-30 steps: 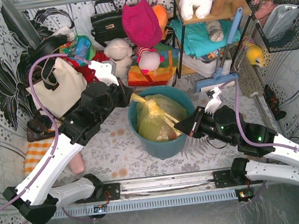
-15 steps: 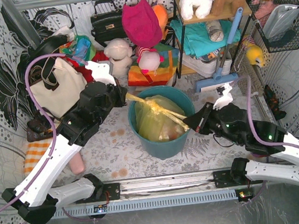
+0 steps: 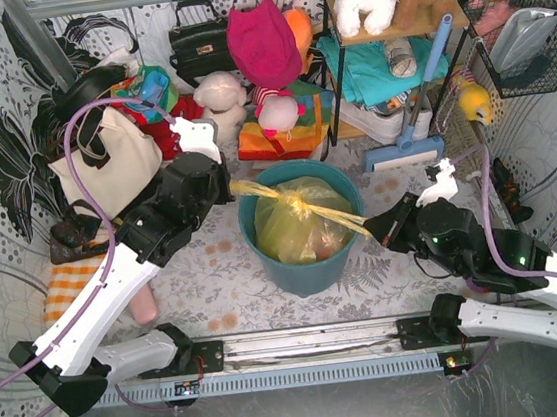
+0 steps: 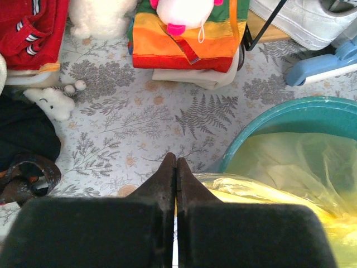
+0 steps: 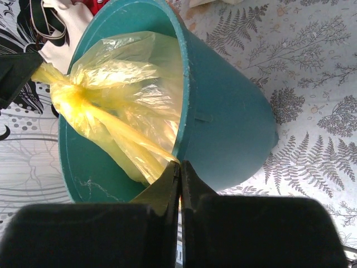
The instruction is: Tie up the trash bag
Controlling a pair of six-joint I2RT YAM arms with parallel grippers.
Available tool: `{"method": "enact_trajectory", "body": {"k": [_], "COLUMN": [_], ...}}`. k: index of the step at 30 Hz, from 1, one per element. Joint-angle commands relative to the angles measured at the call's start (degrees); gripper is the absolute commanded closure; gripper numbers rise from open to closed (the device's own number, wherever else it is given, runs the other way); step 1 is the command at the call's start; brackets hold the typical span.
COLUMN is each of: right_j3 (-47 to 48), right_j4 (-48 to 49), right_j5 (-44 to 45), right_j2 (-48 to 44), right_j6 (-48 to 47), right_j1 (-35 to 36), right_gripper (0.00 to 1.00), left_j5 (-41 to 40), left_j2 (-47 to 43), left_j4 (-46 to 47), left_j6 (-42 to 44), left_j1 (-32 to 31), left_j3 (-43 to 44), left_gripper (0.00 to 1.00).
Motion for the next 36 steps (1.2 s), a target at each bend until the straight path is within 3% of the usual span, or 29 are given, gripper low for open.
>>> {"method": "enact_trajectory", "body": {"k": [1, 6, 8, 11, 15, 25, 31, 36], "right_j3": [2.46, 2.36, 2.11, 1.44, 0.91, 1.46, 1.21, 1.11], "right_j4": [-3.63, -2.45, -1.43, 0.28, 2.22, 3.17, 3.17, 3.4], "right_j5": [3.1, 3.05, 2.54, 1.88, 1.35, 1.33, 1.53, 1.74], "right_j2": [0.72, 0.1, 0.36, 0.85, 1.39, 1.99, 1.7, 1.32], "right_j6": [-1.21, -1.72, -1.9, -2.01, -2.48, -3.16, -3.07, -3.15], "right_j1": [0.34, 0.3, 0.36, 0.32, 0.35, 0.35, 0.35, 0.3], "right_gripper": [1.0, 1.0, 1.0, 1.0, 1.0, 1.0, 1.0, 1.0], "left_j5": [-5.5, -0.9, 2.42, 6.53, 10.26, 13.1, 9.43, 7.75], "left_j2": [-0.32, -2.52, -3.61, -3.87, -3.92, -4.09, -1.69, 0.0], "left_j4": [-1.43, 0.85, 2.34, 1.53, -1.59, -5.48, -8.78, -7.42], "left_j6": [1.91, 1.97, 1.51, 0.82, 0.23, 0.06, 0.62, 1.01], "left_j1": [0.57, 0.57, 0.58, 0.59, 0.62, 0.58, 0.58, 0.61], "left_j3": [1.24, 0.82, 0.54, 1.58, 2.83, 2.58, 2.43, 1.94], "left_gripper": [1.0, 1.0, 0.91, 0.67, 0.53, 0.48, 0.49, 0.41]}}
